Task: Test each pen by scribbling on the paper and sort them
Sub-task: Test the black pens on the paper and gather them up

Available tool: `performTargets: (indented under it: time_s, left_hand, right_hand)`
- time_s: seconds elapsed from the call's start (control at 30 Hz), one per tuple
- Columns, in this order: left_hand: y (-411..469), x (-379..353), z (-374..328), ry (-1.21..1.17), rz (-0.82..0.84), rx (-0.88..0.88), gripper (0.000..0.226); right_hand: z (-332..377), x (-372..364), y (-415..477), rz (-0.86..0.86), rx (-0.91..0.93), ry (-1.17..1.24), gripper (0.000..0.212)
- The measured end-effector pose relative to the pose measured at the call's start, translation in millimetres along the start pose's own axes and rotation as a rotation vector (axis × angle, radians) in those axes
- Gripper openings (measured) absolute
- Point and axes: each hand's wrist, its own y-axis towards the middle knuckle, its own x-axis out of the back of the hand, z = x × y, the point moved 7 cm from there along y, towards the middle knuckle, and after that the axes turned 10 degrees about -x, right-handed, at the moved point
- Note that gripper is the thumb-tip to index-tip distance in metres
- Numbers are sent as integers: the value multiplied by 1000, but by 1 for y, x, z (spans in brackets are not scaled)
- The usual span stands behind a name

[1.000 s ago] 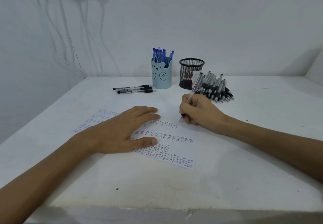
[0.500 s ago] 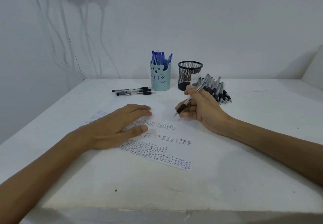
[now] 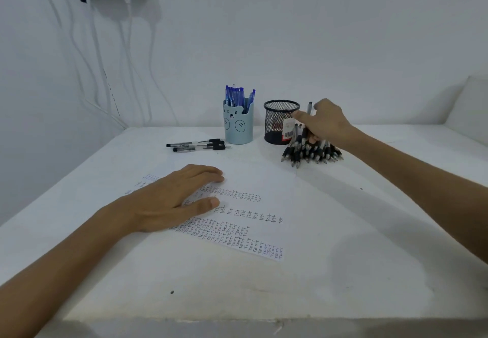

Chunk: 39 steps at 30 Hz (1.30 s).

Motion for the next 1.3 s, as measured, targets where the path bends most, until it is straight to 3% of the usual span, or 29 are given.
performTargets:
  time_s: [0.17,0.33,0.67,0.83,1.03,1.17,1.3]
  left_hand:
    - [1,0,1,-9,-2,-4,69]
    - [1,0,-1,-17,-4,-13,68]
    - [1,1,-3,-5,11,-18,68]
    - [1,2,-2,1,13,-7,64]
    - [0,3,-1,20,-7,-2,69]
    - [0,8,4,56,-56,45,64]
    - [-2,14,10,110,-120,77,74]
  right_hand:
    - [7,2,21,-113,10,-308,38]
    - [12,-8,21,-84,-38,-449,38]
    - [32,-17,1,-171,87,-725,11]
    - [47,-28,-18,-232,180,-830,27]
    - [64,-60,-44,-220,390,-820,29]
    - [73,-95,-52,-89,530,-752,28]
    - [85,-139,-54,95,745,-601,23]
